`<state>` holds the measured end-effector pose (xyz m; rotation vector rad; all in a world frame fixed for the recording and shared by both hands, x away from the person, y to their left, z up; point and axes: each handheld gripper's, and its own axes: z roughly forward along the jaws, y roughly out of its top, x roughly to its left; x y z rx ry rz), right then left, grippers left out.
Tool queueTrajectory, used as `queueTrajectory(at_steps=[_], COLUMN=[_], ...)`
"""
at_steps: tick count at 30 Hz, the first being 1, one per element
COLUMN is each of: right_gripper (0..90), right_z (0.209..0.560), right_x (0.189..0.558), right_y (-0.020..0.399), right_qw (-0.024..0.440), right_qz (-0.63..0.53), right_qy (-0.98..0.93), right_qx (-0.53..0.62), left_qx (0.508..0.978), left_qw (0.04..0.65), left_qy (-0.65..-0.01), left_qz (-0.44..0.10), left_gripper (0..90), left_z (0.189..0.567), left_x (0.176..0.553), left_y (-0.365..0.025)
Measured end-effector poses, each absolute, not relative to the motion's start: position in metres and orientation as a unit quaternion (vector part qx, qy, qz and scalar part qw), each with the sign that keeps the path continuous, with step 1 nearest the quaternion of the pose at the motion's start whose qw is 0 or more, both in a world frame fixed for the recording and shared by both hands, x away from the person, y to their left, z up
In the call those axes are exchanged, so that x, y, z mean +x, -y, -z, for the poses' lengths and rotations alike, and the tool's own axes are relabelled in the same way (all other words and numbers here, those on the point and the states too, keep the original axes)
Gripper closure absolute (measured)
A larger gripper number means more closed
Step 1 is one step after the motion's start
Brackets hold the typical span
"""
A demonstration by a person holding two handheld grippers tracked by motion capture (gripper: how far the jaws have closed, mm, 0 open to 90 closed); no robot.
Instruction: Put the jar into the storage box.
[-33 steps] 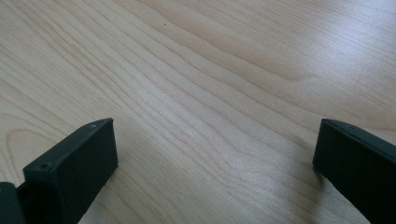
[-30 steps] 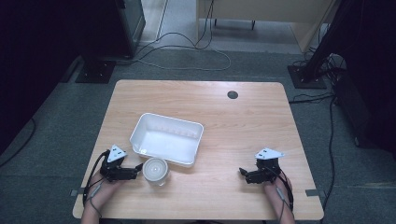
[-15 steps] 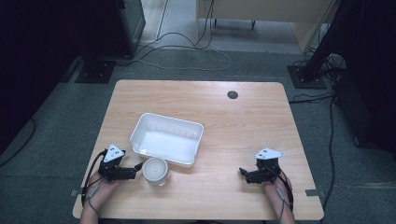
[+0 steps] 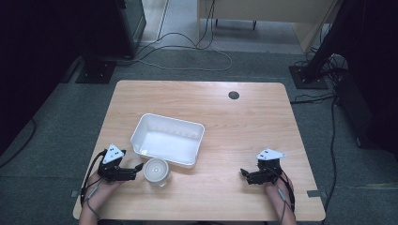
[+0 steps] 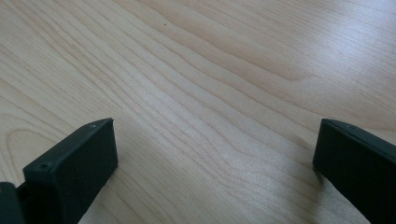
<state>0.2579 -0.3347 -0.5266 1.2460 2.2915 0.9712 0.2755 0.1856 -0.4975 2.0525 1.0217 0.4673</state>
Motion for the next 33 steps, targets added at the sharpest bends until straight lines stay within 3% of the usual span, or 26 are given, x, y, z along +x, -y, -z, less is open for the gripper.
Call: queueTrajectory(at_steps=[33], right_gripper=[0.0], right_z=[0.527], right_x=[0.258], right_y=[0.335], right_qw=[0.178], right_qz=[-0.343], right_qy=[-0.810], right_qx=[0.441], left_qx=[0.794], left_qw=[0.437], left_qy=[-0.379], left_qz=[-0.190], left_gripper=[9.6], left_z=[0.465], left_x=[0.262], left_y=[-0.175])
